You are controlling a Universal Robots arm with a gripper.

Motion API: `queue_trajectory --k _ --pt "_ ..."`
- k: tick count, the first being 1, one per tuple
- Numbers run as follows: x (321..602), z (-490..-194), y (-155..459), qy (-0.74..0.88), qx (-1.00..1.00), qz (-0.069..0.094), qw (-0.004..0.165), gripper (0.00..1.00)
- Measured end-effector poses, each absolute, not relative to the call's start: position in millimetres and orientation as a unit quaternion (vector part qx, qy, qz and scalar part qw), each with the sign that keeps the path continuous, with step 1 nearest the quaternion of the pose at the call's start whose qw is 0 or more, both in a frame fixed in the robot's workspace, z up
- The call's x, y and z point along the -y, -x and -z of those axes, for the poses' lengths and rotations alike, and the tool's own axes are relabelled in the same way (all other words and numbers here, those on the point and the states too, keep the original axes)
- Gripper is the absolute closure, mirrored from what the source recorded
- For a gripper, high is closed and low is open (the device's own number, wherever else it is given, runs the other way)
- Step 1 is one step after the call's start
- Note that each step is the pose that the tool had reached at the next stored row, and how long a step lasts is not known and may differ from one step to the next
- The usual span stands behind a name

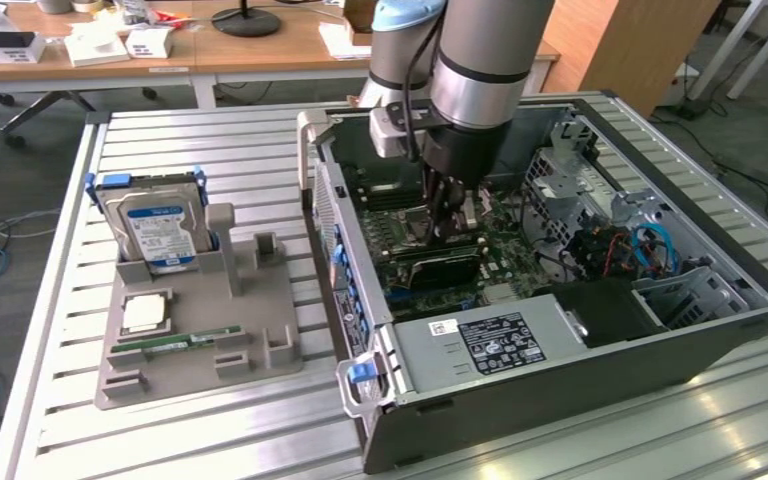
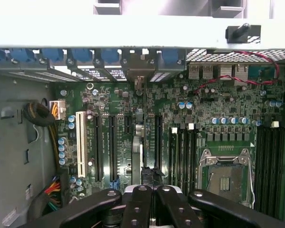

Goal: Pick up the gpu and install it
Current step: 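Press down on the gpu until it lock into place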

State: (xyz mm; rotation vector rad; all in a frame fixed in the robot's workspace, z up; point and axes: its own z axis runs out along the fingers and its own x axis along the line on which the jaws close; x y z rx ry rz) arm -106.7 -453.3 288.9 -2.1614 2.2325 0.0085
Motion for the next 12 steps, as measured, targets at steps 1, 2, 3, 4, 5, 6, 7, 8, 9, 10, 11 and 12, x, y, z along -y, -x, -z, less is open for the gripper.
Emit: queue_trajectory --k 1,2,3,4,5,6,7,8,9,10,11,12 --pt "453.2 -288.9 105.8 0.695 -0.718 -0.003 0.017 0.89" --pt "453.2 -288.9 104.9 0.695 -0.718 -0.003 0.017 0.89" --pt "453.3 -288.9 104.1 0.695 -0.718 -0.003 0.017 0.89" --pt "453.3 -288.9 103.6 0.695 -0.718 -0.003 0.017 0.89" --pt "453.3 -289.0 103.5 0.695 -0.718 -0.003 0.017 0.89" --pt "453.2 -289.6 103.3 0.695 -0.718 -0.003 0.017 0.89" --pt "453.2 -290.4 103.1 0.695 -0.718 -0.003 0.017 0.89" --pt "453.2 -291.4 102.9 0.695 -0.718 -0.003 0.017 0.89" --pt "453.2 -292.2 102.8 0.695 -0.718 -0.003 0.017 0.89" --pt "453.2 -292.4 102.7 0.695 -0.718 -0.003 0.017 0.89" --pt "453.2 -292.4 102.7 0.695 -0.718 -0.003 0.017 0.89" --pt "453.2 -292.4 102.6 0.695 -0.718 -0.003 0.017 0.89"
